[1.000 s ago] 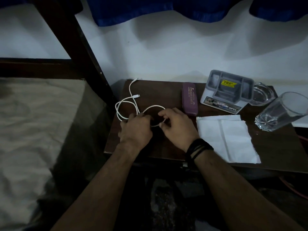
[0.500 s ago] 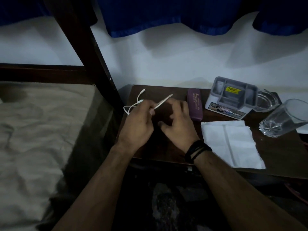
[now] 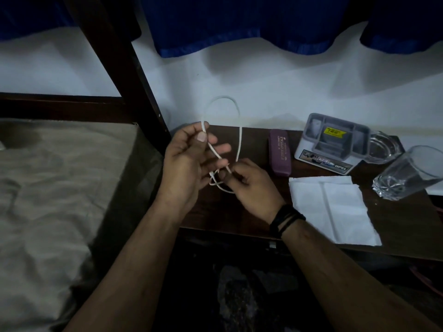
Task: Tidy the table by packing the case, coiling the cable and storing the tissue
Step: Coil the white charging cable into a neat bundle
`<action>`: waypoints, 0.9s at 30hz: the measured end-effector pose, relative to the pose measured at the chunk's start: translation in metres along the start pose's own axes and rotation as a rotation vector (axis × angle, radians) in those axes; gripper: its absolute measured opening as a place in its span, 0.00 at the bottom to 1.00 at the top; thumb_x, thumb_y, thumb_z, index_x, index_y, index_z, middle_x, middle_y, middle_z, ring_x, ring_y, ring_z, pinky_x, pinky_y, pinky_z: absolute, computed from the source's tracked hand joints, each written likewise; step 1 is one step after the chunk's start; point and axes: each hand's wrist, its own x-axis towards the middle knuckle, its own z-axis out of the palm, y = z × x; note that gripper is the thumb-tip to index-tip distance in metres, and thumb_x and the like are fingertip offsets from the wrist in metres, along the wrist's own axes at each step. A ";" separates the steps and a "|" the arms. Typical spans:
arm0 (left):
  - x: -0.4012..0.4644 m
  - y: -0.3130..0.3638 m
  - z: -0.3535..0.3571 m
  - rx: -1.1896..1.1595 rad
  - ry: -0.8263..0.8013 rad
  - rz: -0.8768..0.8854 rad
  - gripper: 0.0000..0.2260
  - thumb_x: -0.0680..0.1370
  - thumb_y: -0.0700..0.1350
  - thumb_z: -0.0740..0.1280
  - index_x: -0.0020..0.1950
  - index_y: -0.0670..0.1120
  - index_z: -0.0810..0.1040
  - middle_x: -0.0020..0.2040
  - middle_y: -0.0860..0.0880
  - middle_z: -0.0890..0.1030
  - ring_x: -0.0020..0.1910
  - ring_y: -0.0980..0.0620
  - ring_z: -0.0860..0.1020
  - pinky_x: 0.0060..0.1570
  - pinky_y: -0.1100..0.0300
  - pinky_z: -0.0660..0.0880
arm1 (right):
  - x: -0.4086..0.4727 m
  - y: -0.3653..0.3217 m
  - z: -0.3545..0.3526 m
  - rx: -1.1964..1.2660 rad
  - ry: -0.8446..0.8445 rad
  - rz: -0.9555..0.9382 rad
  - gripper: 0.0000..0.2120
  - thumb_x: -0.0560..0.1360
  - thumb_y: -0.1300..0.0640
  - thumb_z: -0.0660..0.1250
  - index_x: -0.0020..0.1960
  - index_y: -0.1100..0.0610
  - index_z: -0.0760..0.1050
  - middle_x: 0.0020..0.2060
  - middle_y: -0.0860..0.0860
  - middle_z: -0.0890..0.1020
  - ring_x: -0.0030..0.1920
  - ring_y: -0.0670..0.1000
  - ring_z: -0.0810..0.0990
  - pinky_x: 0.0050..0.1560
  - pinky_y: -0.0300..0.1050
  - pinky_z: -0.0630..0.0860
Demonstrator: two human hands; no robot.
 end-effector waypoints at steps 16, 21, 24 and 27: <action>0.029 -0.016 -0.044 0.436 0.293 -0.036 0.24 0.77 0.55 0.67 0.70 0.48 0.71 0.65 0.50 0.78 0.63 0.49 0.80 0.68 0.43 0.72 | 0.009 0.005 -0.049 0.263 -0.014 0.481 0.19 0.80 0.45 0.67 0.35 0.54 0.73 0.18 0.43 0.69 0.20 0.43 0.68 0.31 0.41 0.68; 0.011 -0.036 -0.017 1.228 0.168 0.415 0.28 0.77 0.46 0.70 0.75 0.43 0.68 0.77 0.36 0.60 0.71 0.33 0.66 0.68 0.43 0.69 | 0.006 -0.008 -0.055 0.446 -0.087 0.648 0.13 0.77 0.45 0.69 0.39 0.51 0.73 0.22 0.44 0.63 0.22 0.46 0.62 0.43 0.49 0.69; 0.014 -0.042 -0.008 1.302 -0.066 0.579 0.23 0.79 0.48 0.67 0.74 0.48 0.72 0.75 0.41 0.67 0.72 0.37 0.68 0.70 0.43 0.68 | 0.001 -0.014 -0.063 0.562 -0.180 0.695 0.12 0.80 0.47 0.64 0.43 0.53 0.75 0.24 0.46 0.62 0.23 0.47 0.60 0.45 0.51 0.70; 0.014 -0.056 -0.001 1.329 -0.357 0.601 0.20 0.81 0.51 0.61 0.72 0.52 0.75 0.71 0.48 0.76 0.71 0.41 0.71 0.69 0.42 0.69 | -0.006 -0.017 -0.079 0.712 -0.363 0.683 0.12 0.82 0.50 0.63 0.45 0.56 0.78 0.26 0.49 0.63 0.24 0.49 0.61 0.41 0.47 0.72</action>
